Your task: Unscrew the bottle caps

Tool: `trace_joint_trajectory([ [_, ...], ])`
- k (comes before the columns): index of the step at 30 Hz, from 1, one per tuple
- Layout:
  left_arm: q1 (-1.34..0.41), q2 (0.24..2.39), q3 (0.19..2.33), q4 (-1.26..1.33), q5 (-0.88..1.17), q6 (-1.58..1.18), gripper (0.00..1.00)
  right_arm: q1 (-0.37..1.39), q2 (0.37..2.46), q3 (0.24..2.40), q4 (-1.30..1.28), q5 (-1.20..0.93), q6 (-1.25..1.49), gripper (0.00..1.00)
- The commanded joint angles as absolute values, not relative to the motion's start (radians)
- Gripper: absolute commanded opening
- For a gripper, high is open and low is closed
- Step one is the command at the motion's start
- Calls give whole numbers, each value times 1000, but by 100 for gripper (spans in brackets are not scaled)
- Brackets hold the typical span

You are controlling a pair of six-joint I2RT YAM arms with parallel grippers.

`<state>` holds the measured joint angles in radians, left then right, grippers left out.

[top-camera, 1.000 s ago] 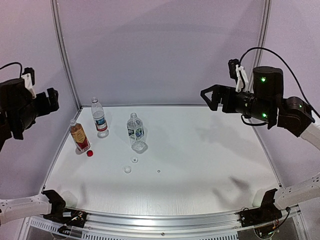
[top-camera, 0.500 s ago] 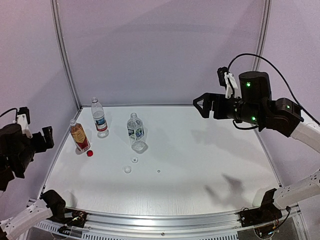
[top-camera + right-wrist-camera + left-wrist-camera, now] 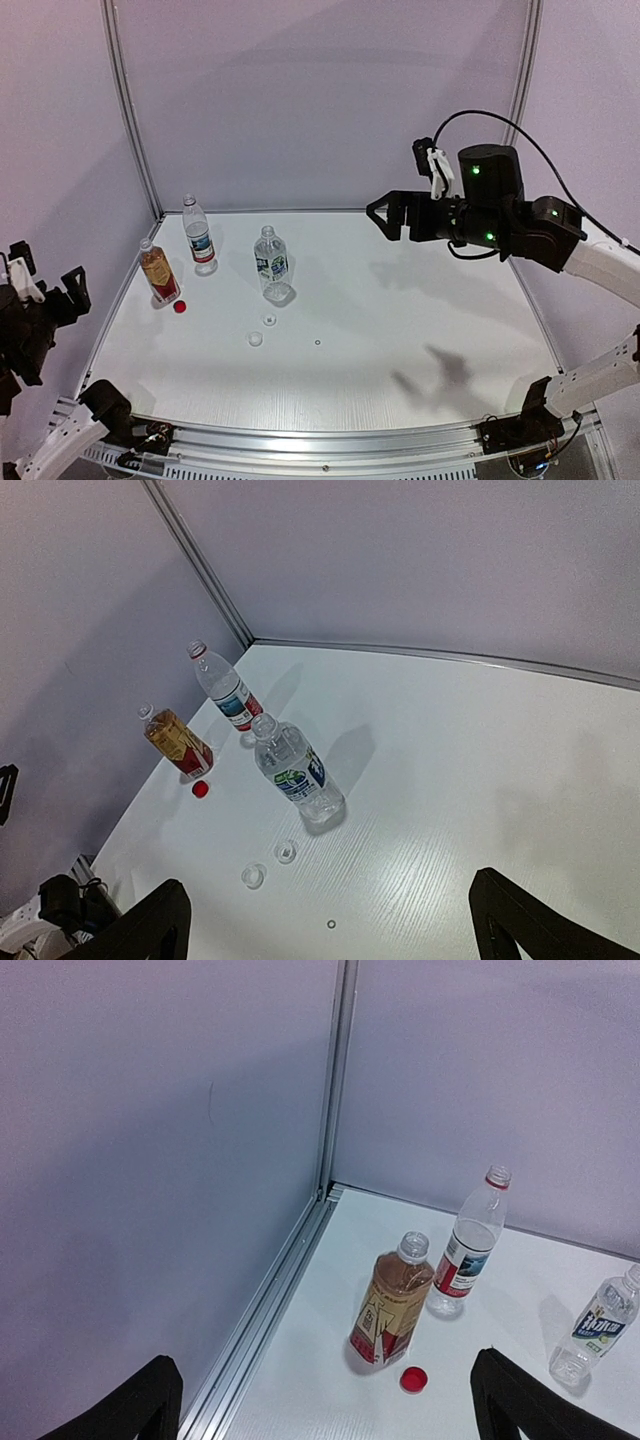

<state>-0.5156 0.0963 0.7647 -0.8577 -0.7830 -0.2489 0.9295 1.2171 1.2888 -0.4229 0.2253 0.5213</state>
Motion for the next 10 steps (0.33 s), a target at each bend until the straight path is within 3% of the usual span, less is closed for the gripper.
trace_joint_trajectory([
  [1,-506,89,744,-879,-799,-279,99,932,1244,1303,-403,189,506,99],
  [10,-505,138,725,-870,-786,-287,99,931,1282,1327,-446,141,468,99],
])
